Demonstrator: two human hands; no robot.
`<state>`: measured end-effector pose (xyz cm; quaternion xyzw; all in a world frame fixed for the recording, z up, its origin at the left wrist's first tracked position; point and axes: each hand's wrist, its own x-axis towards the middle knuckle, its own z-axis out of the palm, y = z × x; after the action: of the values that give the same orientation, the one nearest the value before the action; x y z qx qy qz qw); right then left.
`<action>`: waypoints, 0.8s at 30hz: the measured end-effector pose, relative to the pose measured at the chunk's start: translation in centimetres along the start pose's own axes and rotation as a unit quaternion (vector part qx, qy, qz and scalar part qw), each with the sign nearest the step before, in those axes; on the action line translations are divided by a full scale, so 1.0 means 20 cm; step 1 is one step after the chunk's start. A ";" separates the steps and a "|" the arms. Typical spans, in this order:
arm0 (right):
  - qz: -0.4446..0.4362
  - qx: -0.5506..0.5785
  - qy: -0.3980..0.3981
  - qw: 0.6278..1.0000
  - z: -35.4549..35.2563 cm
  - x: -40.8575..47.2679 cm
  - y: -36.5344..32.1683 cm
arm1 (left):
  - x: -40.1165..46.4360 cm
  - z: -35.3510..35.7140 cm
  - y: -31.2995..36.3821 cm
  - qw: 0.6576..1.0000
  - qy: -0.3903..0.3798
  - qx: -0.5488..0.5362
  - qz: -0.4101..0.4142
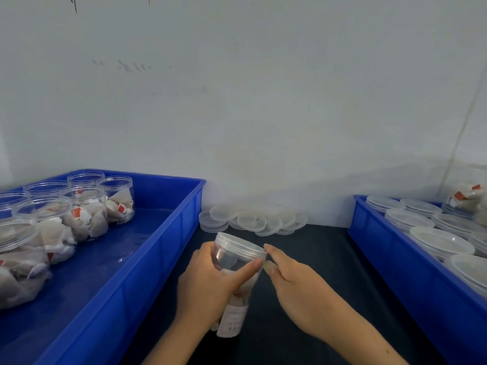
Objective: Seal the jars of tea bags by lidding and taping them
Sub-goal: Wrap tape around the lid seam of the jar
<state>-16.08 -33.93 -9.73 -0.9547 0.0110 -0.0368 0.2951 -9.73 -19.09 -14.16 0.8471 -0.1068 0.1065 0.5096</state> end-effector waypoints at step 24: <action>-0.026 0.006 -0.025 0.999 -0.12 0.05 0.12 | 0.02 -0.05 -0.05 0.899 -0.234 -0.359 -0.091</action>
<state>-15.35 -37.22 -9.10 -0.9536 -0.0209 -0.0207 0.2996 -9.10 -17.81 -14.47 0.6131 -0.1762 -0.1875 0.7469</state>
